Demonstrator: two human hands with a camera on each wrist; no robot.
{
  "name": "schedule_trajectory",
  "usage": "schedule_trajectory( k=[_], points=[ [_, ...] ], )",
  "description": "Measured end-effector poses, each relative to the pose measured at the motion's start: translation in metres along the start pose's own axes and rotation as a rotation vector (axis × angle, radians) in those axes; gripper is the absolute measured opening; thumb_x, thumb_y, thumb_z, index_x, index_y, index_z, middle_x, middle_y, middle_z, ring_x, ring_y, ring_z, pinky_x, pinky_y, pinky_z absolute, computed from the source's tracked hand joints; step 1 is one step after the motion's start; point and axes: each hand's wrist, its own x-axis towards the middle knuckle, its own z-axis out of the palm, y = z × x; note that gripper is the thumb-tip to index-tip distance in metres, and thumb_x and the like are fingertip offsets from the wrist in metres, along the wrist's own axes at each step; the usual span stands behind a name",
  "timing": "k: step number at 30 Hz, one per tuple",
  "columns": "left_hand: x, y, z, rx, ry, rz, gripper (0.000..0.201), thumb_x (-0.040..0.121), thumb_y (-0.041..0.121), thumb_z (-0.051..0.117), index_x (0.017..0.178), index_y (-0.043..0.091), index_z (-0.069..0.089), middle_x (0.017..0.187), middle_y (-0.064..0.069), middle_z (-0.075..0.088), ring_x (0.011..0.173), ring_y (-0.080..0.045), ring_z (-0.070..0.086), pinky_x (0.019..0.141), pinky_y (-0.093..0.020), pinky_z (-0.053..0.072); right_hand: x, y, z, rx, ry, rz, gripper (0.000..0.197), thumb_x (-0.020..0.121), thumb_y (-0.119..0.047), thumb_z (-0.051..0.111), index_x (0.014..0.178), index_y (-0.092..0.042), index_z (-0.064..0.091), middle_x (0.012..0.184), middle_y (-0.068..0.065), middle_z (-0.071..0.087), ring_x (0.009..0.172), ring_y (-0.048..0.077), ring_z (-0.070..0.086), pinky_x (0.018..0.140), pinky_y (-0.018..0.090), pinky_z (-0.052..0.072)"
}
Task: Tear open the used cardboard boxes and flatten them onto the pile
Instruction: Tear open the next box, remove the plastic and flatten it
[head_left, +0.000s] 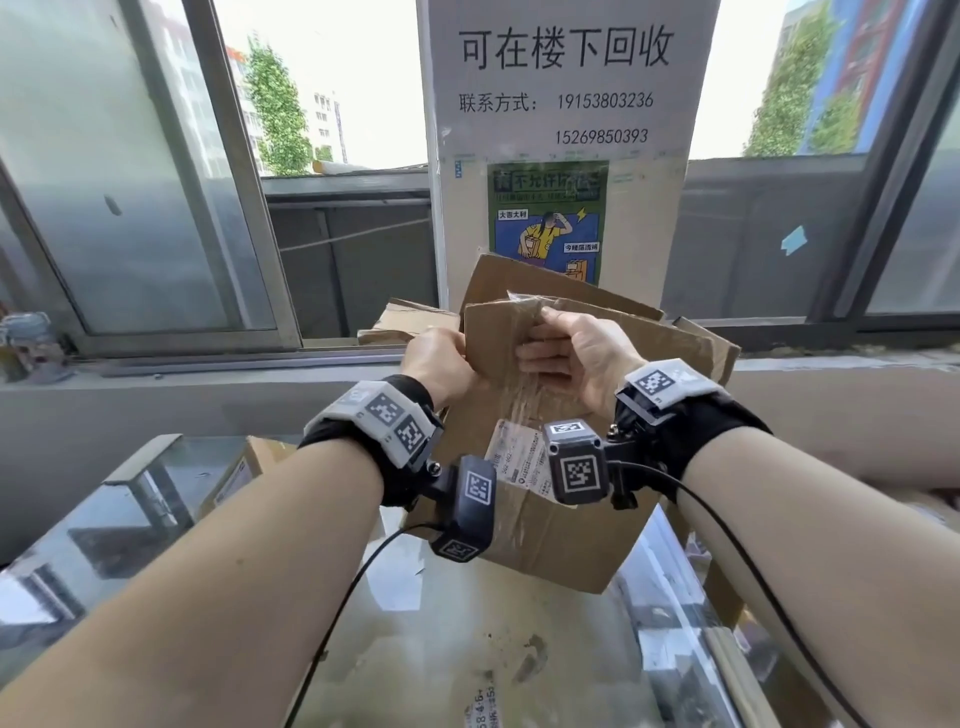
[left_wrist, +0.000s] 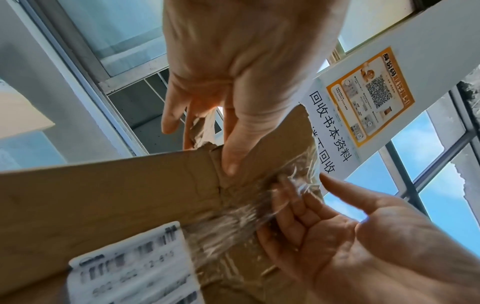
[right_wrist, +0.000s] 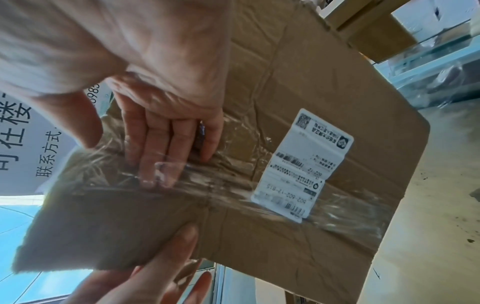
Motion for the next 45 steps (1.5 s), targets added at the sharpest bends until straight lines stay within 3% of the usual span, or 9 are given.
schedule_trajectory(
  k=[5, 11, 14, 17, 23, 34, 38, 40, 45],
  points=[
    [0.009, -0.012, -0.002, 0.073, 0.131, 0.005, 0.021, 0.075, 0.008, 0.075, 0.096, 0.007, 0.070, 0.099, -0.012, 0.071, 0.097, -0.028, 0.066, 0.086, -0.039, 0.053, -0.007, -0.003, 0.008, 0.060, -0.150, 0.052, 0.021, 0.096, -0.028, 0.051, 0.093, -0.013, 0.067, 0.069, 0.004, 0.060, 0.050, 0.011, 0.057, 0.060, 0.026, 0.043],
    [0.004, -0.017, -0.014, 0.052, 0.019, -0.081, 0.026, 0.074, 0.016, 0.081, 0.091, 0.007, 0.064, 0.092, -0.017, 0.071, 0.082, -0.033, 0.070, 0.074, -0.045, 0.058, -0.009, -0.011, 0.015, 0.092, -0.193, 0.079, 0.022, 0.093, -0.032, 0.057, 0.085, -0.013, 0.064, 0.070, 0.002, 0.051, 0.047, 0.010, 0.048, 0.052, 0.023, 0.046],
    [0.000, -0.014, -0.023, 0.130, -0.051, -0.119, 0.042, 0.068, 0.037, 0.084, 0.094, 0.010, 0.066, 0.083, -0.010, 0.072, 0.071, -0.029, 0.071, 0.068, -0.043, 0.060, -0.006, -0.007, 0.014, 0.034, -0.180, 0.076, 0.026, 0.091, -0.038, 0.060, 0.084, -0.013, 0.065, 0.071, 0.006, 0.051, 0.049, 0.012, 0.051, 0.046, 0.019, 0.047],
    [-0.006, -0.007, -0.032, 0.433, 0.185, -0.006, 0.047, 0.063, 0.052, 0.082, 0.093, 0.019, 0.067, 0.089, 0.000, 0.070, 0.082, -0.021, 0.068, 0.073, -0.028, 0.053, -0.004, -0.006, 0.015, -0.014, -0.188, 0.065, 0.030, 0.089, -0.042, 0.061, 0.089, -0.012, 0.067, 0.089, 0.017, 0.058, 0.057, 0.017, 0.056, 0.046, 0.020, 0.048],
    [-0.017, -0.004, -0.021, -0.048, 0.054, 0.248, 0.022, 0.070, 0.015, 0.081, 0.089, 0.024, 0.073, 0.083, 0.005, 0.068, 0.084, -0.016, 0.063, 0.070, -0.021, 0.050, -0.004, 0.001, 0.012, -0.034, -0.184, 0.077, 0.041, 0.087, -0.049, 0.059, 0.066, -0.015, 0.053, 0.057, 0.002, 0.057, 0.051, 0.016, 0.057, 0.055, 0.027, 0.048],
    [-0.003, -0.022, -0.004, -0.001, 0.290, 0.298, 0.017, 0.080, 0.006, 0.071, 0.089, 0.018, 0.078, 0.085, -0.004, 0.074, 0.083, -0.019, 0.067, 0.079, -0.028, 0.054, -0.021, -0.002, 0.007, 0.028, -0.345, 0.062, 0.015, 0.088, -0.012, 0.063, 0.075, -0.005, 0.062, 0.064, 0.004, 0.053, 0.049, 0.009, 0.045, 0.048, 0.020, 0.051],
    [-0.001, -0.033, -0.022, 0.029, 0.429, 0.078, 0.022, 0.077, 0.023, 0.077, 0.090, 0.006, 0.073, 0.086, -0.012, 0.070, 0.083, -0.025, 0.063, 0.074, -0.029, 0.048, -0.035, -0.004, 0.002, -0.032, -0.631, 0.031, 0.015, 0.078, -0.013, 0.065, 0.068, -0.004, 0.057, 0.056, 0.003, 0.057, 0.047, 0.010, 0.052, 0.077, 0.033, 0.056],
    [0.004, -0.038, -0.034, 0.001, 0.431, -0.071, 0.033, 0.073, 0.028, 0.081, 0.089, 0.002, 0.069, 0.087, -0.011, 0.067, 0.087, -0.027, 0.063, 0.074, -0.030, 0.048, -0.036, -0.008, -0.005, -0.069, -0.612, 0.016, 0.015, 0.075, -0.016, 0.067, 0.067, -0.006, 0.060, 0.060, 0.005, 0.059, 0.051, 0.013, 0.055, 0.088, 0.041, 0.050],
    [-0.001, -0.028, -0.019, -0.053, 0.210, -0.026, 0.031, 0.071, 0.027, 0.082, 0.090, 0.006, 0.070, 0.094, -0.009, 0.071, 0.091, -0.024, 0.067, 0.085, -0.039, 0.054, -0.030, 0.005, -0.025, -0.274, -0.466, 0.103, 0.020, 0.082, -0.022, 0.066, 0.089, -0.003, 0.067, 0.076, 0.009, 0.064, 0.067, 0.020, 0.061, 0.076, 0.035, 0.051]
  ],
)
